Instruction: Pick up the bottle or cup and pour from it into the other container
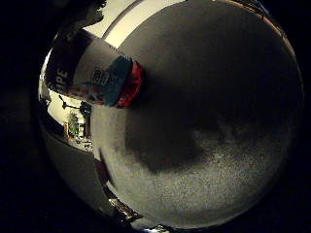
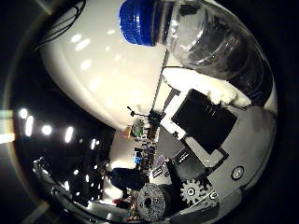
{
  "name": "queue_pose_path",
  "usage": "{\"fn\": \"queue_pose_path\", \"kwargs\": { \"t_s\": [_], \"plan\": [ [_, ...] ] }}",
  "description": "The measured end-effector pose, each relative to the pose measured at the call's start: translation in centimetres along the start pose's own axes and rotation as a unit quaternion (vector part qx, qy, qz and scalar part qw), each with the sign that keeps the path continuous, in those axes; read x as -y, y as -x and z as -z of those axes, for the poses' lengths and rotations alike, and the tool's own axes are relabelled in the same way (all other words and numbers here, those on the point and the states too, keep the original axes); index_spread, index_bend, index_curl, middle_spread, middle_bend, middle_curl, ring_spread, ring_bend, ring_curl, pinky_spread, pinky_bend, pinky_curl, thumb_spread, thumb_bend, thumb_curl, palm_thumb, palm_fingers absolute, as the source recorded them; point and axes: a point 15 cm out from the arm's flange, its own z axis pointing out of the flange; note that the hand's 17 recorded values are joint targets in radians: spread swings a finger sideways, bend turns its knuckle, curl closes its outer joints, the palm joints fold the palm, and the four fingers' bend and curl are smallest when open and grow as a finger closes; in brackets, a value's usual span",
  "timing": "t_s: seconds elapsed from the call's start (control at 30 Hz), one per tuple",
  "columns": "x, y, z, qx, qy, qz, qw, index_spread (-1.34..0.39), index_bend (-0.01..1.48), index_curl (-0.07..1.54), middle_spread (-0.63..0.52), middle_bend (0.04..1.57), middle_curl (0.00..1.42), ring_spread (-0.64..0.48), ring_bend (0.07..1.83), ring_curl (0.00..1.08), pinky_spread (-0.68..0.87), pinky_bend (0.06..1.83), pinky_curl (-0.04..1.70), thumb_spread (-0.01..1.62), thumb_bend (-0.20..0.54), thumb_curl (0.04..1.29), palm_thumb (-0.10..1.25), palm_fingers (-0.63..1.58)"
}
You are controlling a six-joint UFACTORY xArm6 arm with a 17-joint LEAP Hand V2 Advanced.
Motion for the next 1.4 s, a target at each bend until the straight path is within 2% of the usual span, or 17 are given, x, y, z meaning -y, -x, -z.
{"fn": "queue_pose_path", "kwargs": {
  "t_s": [0.17, 0.3, 0.43, 0.63, 1.03, 1.27, 1.4],
  "plan": [
    [0.1, 1.7, -1.1, 0.018, 0.02, 0.024, 0.999, -0.28, 0.82, 0.77, -0.09, 1.12, 0.67, -0.15, 1.28, 0.5, -0.32, 1.34, 0.26, 0.77, -0.01, 0.59, 1.02, 1.25],
    [-0.4, 2.7, -1.8, 0.022, 0.045, 0.036, 0.998, -0.25, 1.01, 0.85, -0.09, 1.27, 0.72, -0.17, 1.35, 0.57, -0.3, 1.34, 0.33, 0.49, -0.014, 0.7, 1.09, 1.13],
    [-1.1, 4.1, -2.2, 0.029, 0.079, 0.051, 0.995, -0.24, 1.09, 0.88, -0.09, 1.34, 0.74, -0.19, 1.38, 0.63, -0.29, 1.32, 0.37, 0.28, -0.016, 0.77, 1.13, 1.09],
    [-1.2, 5.5, -2.3, 0.015, 0.102, 0.067, 0.992, -0.23, 1.15, 0.89, -0.1, 1.39, 0.76, -0.21, 1.38, 0.7, -0.27, 1.33, 0.46, 0.15, -0.018, 0.82, 1.15, 1.07],
    [-1.1, 13.6, -1.2, -0.052, 0.158, 0.154, 0.974, -0.22, 1.19, 0.88, -0.1, 1.41, 0.76, -0.24, 1.34, 0.82, -0.23, 1.34, 0.65, 0.09, -0.017, 0.87, 1.15, 1.07],
    [-2.6, 19.0, -1.2, -0.106, 0.209, 0.195, 0.952, -0.21, 1.2, 0.86, -0.1, 1.42, 0.76, -0.24, 1.32, 0.87, -0.22, 1.31, 0.75, 0.09, -0.019, 0.89, 1.14, 1.07],
    [-3.8, 21.0, -1.3, -0.156, 0.25, 0.211, 0.932, -0.21, 1.2, 0.86, -0.1, 1.42, 0.76, -0.25, 1.32, 0.89, -0.22, 1.28, 0.8, 0.09, -0.017, 0.9, 1.14, 1.07]
  ]
}}
